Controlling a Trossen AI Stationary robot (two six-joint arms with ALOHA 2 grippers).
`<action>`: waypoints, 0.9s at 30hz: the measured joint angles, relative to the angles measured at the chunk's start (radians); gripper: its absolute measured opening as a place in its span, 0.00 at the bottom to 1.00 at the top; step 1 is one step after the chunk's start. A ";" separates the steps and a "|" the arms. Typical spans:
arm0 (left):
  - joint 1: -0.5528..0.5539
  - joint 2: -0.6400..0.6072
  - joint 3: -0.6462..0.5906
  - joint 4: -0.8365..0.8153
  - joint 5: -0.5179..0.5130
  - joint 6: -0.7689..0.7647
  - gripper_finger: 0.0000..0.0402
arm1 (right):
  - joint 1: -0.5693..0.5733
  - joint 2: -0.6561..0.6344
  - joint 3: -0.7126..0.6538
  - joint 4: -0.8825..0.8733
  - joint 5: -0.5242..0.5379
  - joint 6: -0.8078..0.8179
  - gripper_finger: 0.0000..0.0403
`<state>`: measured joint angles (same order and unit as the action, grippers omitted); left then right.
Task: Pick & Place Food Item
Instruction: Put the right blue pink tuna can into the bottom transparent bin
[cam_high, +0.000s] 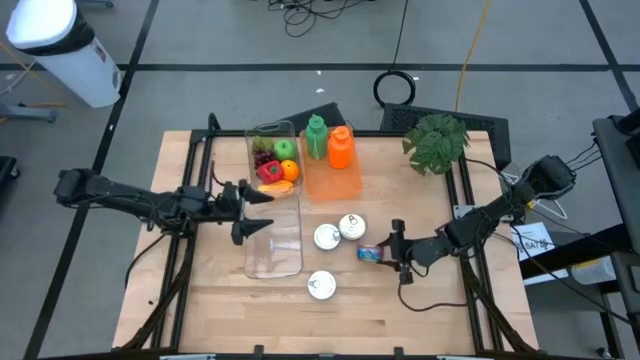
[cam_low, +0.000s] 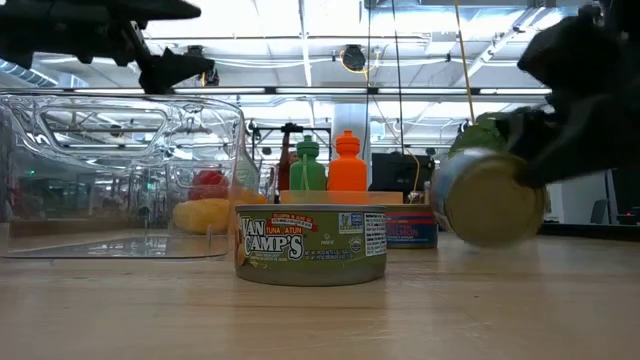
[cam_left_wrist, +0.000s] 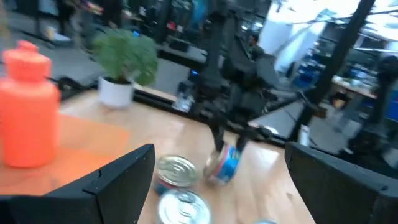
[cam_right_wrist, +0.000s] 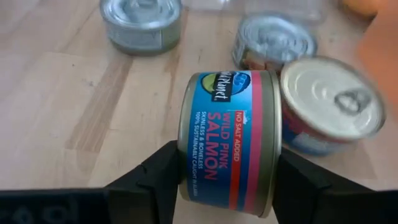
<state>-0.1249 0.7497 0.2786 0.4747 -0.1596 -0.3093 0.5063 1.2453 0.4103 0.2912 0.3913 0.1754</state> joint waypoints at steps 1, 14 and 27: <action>0.000 0.022 0.000 0.023 0.020 -0.007 0.92 | 0.003 -0.007 0.011 0.010 0.002 -0.023 0.46; -0.056 0.467 0.103 0.356 0.054 0.064 0.91 | 0.029 -0.080 0.107 0.221 0.134 -0.374 0.46; -0.146 0.847 0.552 0.250 0.055 0.377 0.91 | 0.000 -0.080 0.106 0.332 0.135 -0.424 0.46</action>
<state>-0.2707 1.5967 0.8303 0.7250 -0.1049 0.0673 0.5064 1.1656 0.5159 0.6230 0.5268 -0.2485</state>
